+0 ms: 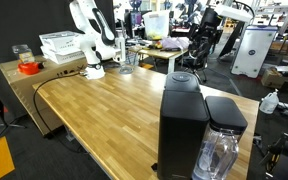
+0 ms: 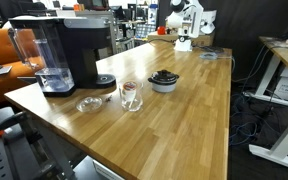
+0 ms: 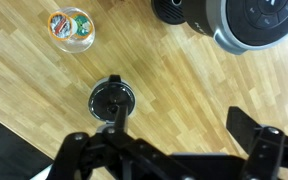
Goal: Open the coffee maker
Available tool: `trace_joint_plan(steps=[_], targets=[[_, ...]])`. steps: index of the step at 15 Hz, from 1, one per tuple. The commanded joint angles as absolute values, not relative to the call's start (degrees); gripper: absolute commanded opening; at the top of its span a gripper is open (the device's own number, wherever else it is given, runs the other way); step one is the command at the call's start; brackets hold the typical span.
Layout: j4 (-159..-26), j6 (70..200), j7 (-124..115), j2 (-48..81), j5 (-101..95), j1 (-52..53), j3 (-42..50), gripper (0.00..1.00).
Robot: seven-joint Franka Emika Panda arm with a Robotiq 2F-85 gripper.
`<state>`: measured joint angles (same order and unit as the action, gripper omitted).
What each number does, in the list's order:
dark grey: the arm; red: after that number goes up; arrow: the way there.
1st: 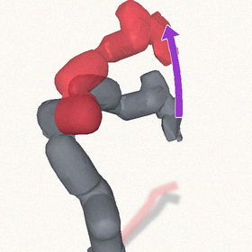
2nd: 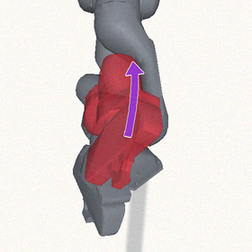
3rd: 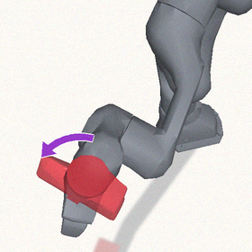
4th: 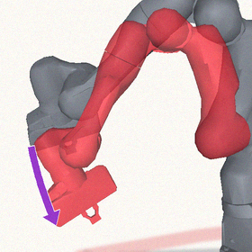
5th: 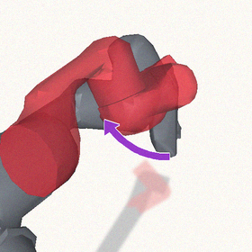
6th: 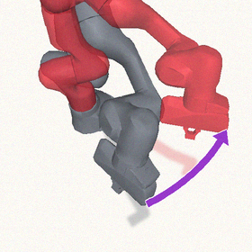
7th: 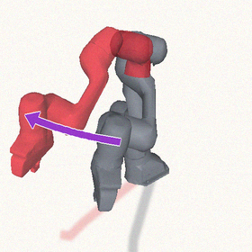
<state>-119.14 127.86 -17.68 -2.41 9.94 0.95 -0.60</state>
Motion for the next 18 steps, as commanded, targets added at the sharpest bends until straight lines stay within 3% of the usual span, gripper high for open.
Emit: trace_joint_plan(steps=[1, 9, 18], targets=[[-119.1, 127.7, -17.7, -2.6, 9.9, 0.8, -0.7, 1.00], [-118.3, 127.9, -18.0, -2.1, 8.0, 0.9, -0.9, 1.00], [-110.8, 124.6, -17.7, 8.6, 5.8, 0.8, -0.1, 1.00]])
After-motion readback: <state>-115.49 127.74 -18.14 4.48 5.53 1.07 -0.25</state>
